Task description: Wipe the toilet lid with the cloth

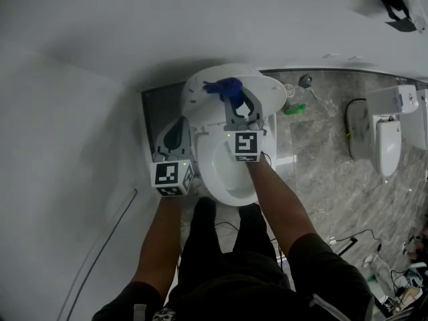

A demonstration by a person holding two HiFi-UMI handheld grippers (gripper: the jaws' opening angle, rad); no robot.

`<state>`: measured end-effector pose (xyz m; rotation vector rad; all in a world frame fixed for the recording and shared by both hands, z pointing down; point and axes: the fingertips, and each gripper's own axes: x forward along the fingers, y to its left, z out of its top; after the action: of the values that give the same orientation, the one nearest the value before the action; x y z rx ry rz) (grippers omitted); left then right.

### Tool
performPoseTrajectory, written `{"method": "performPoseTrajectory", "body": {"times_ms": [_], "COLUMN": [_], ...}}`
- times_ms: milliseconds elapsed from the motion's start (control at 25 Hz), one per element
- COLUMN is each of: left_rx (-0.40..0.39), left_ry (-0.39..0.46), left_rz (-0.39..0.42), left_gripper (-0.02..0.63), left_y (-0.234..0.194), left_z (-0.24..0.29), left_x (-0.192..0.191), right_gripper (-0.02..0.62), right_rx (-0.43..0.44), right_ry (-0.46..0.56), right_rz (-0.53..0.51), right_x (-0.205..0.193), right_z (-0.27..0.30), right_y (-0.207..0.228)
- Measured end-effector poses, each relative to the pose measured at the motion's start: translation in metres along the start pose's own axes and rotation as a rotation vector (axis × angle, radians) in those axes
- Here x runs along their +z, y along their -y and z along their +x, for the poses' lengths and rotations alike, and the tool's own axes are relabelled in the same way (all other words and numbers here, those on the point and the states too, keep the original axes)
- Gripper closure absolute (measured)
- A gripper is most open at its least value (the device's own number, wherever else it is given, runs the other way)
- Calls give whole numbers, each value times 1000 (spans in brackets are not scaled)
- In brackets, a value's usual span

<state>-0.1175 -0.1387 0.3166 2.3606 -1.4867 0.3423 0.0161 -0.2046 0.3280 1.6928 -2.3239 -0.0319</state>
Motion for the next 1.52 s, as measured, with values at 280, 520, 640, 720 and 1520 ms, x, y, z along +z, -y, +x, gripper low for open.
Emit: {"method": "performPoseTrajectory", "body": {"times_ms": [280, 520, 640, 720, 1520], "left_rx": [-23, -12, 5, 31, 147], "left_ry": [-7, 1, 41, 48, 173], "left_rz": [19, 11, 10, 12, 105], "left_gripper": [595, 595, 595, 595, 595], "left_y": [22, 29, 27, 23, -26], "left_z": [11, 9, 10, 7, -2], "left_x": [-12, -45, -53, -55, -88], "right_gripper": [500, 500, 500, 500, 500], "right_rx": [-142, -210, -230, -236, 168], "right_ry": [-21, -15, -8, -11, 152], "right_rz": [52, 117, 79, 70, 82], "right_x": [-22, -53, -60, -57, -34], "right_z": [-18, -36, -39, -45, -24], "right_y": [68, 92, 100, 97, -103]}}
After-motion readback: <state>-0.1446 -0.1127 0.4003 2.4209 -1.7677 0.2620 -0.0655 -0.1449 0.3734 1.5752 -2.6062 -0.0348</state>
